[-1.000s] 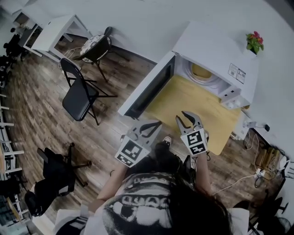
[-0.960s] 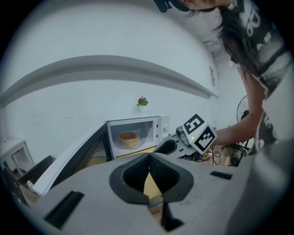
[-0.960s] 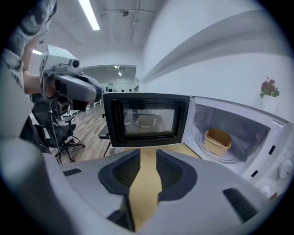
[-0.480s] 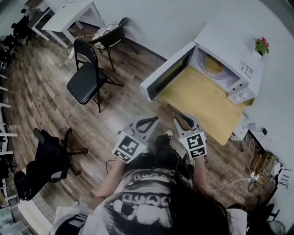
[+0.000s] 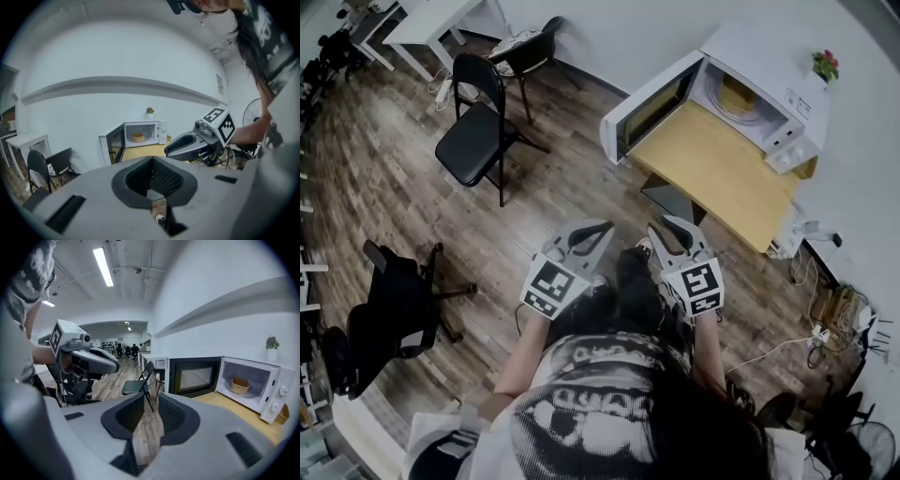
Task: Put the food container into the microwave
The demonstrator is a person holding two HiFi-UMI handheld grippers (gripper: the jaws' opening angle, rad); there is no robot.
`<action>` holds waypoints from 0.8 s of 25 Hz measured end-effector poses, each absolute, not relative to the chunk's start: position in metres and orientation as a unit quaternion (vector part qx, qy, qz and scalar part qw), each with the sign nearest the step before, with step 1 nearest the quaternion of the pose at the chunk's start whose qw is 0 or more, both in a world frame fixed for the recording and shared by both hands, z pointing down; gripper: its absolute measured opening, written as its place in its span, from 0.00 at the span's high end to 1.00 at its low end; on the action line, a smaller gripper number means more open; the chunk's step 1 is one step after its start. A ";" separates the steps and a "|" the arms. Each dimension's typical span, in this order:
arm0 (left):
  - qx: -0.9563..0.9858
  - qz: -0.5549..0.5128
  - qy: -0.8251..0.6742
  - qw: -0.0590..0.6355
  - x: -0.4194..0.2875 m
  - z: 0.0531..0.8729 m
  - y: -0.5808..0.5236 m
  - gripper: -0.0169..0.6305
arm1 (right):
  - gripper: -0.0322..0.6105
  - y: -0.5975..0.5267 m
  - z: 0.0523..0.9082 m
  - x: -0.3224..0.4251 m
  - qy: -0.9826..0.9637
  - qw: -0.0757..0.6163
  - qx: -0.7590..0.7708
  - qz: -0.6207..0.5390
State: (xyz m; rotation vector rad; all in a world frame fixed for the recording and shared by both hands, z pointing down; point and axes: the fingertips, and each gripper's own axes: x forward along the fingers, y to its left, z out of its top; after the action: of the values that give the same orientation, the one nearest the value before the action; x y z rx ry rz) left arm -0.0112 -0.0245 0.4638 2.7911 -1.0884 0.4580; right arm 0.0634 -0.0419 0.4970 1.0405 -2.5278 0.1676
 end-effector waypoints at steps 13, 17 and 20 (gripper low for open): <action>0.932 0.143 -0.331 0.044 -0.005 0.466 0.038 0.97 | 0.93 0.030 0.479 0.050 -0.907 0.158 0.386 0.059; 0.933 0.144 -0.327 0.042 -0.002 0.468 0.046 0.97 | 0.96 0.039 0.477 0.050 -0.908 0.140 0.388 0.068; 0.935 0.144 -0.323 0.038 0.001 0.468 0.048 0.97 | 0.96 0.041 0.477 0.050 -0.910 0.138 0.385 0.069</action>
State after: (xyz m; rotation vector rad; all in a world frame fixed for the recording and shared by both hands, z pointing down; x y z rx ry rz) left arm 0.0005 0.0478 0.4675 2.8674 -0.9905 0.4426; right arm 0.0498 0.0410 0.4766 1.1148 -2.6314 0.1997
